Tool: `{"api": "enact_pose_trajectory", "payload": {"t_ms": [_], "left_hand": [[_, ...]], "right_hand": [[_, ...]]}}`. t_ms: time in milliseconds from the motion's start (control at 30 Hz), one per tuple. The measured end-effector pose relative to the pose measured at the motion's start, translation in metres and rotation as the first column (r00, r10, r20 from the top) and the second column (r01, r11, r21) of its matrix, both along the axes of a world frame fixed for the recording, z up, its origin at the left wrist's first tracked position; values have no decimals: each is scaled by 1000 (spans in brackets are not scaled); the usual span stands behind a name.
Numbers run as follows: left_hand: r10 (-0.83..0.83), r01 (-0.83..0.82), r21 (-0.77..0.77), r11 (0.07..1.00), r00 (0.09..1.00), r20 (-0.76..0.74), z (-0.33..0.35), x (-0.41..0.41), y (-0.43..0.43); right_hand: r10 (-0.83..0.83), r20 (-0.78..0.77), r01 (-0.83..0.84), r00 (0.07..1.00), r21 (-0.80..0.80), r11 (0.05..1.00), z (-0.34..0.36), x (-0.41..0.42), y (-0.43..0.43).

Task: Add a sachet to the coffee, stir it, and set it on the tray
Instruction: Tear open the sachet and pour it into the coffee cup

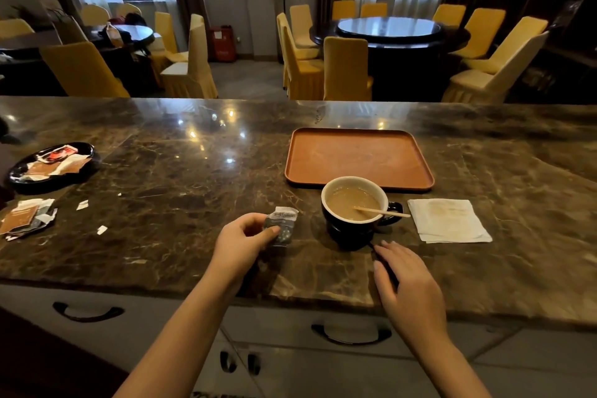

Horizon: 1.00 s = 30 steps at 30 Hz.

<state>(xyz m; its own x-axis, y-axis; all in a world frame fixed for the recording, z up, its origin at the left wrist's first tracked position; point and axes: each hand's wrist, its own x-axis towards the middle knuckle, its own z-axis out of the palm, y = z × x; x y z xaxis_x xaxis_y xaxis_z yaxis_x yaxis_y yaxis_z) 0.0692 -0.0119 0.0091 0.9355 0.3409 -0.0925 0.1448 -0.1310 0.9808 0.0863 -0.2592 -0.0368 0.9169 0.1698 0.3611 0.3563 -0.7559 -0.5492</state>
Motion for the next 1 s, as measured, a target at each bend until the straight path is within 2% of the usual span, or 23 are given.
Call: {"api": "enact_pose_trajectory", "payload": {"t_ms": [100, 167, 300, 433, 500, 567, 667, 800, 900, 1000], "left_hand": [[-58, 57, -86, 995, 998, -6, 7, -2, -16], [-111, 110, -135, 985, 994, -3, 12, -2, -27], [-195, 200, -95, 975, 979, 59, 23, -1, -48], [-236, 251, -107, 962, 962, 139, 37, 3, -67], [-252, 269, -116, 956, 957, 143, 45, 6, -72], [-291, 303, -85, 949, 948, 126, 53, 13, -74], [-380, 377, 51, 925, 919, 104, 73, 30, -73], [-519, 490, 254, 834, 853, 59, 104, 63, -74], [-590, 563, 360, 744, 806, -42, 123, 86, -76], [-582, 572, 321, 755, 810, -72, 130, 105, -78]], "right_hand": [[99, 5, -98, 995, 187, 977, 15, -6, 5], [161, -43, -137, 986, 337, 932, 28, -12, 13], [334, -244, -80, 910, 689, 721, 54, -17, 30], [367, -280, 33, 887, 832, 554, 72, -13, 36], [363, -291, 75, 886, 859, 506, 78, -9, 35], [345, -290, 70, 893, 846, 529, 84, -5, 31], [356, -300, 2, 885, 768, 641, 97, 6, 19], [397, -311, -118, 864, 641, 759, 118, 37, 4], [441, -323, -148, 837, 643, 752, 128, 65, -4], [462, -398, -70, 793, 693, 717, 128, 89, -11]]}}
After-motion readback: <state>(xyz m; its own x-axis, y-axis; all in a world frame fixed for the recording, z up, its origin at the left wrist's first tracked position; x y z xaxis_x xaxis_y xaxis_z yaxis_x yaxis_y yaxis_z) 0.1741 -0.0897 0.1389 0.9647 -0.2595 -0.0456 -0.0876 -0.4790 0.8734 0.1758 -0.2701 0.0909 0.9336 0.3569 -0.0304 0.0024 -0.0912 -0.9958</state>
